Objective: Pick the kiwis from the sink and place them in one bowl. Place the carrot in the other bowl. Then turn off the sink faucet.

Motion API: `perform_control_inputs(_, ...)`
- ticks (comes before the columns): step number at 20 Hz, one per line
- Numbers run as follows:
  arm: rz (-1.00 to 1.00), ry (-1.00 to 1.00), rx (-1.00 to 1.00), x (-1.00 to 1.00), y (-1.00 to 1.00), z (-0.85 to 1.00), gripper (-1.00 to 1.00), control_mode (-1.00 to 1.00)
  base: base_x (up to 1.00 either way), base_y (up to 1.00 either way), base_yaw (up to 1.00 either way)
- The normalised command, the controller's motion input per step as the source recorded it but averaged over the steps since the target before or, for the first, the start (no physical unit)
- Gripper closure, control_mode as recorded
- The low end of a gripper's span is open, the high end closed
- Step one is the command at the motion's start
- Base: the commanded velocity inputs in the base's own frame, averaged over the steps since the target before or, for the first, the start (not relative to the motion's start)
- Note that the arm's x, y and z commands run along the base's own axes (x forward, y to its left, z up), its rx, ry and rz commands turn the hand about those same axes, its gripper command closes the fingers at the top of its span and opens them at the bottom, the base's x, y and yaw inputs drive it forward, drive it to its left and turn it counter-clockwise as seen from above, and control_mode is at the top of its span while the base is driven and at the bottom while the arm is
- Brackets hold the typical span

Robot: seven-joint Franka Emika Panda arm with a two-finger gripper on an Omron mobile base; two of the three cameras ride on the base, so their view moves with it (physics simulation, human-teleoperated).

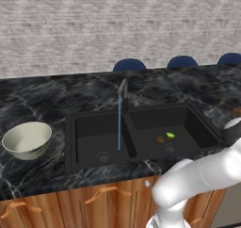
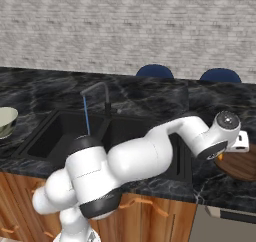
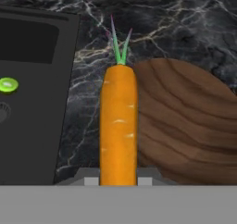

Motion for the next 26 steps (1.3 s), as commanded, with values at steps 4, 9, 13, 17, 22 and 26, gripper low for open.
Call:
perform_control_inputs(4, 0.0, 0.0, 0.0, 0.26, -0.22, -0.17, 1.0, -1.0, 0.0, 0.0, 0.0)
perform_control_inputs(9, 0.0, 0.0, 0.0, 0.27, -0.21, -0.26, 1.0, -1.0, 0.0, 0.0, 0.0)
perform_control_inputs(13, -0.01, 0.0, 0.0, 0.2, -0.32, -0.33, 1.0, -1.0, 0.0, 0.0, 0.0)
perform_control_inputs(17, -0.01, 0.02, 0.0, 0.21, -0.49, -0.27, 1.0, -1.0, 0.0, 0.0, 0.0)
perform_control_inputs(22, 0.0, 0.03, 0.0, 0.26, -0.33, -0.22, -1.0, -1.0, 0.0, 0.0, 0.0)
perform_control_inputs(26, 0.0, 0.02, 0.0, 0.03, -0.36, -0.04, -1.0, -1.0, 0.0, 0.0, 0.0)
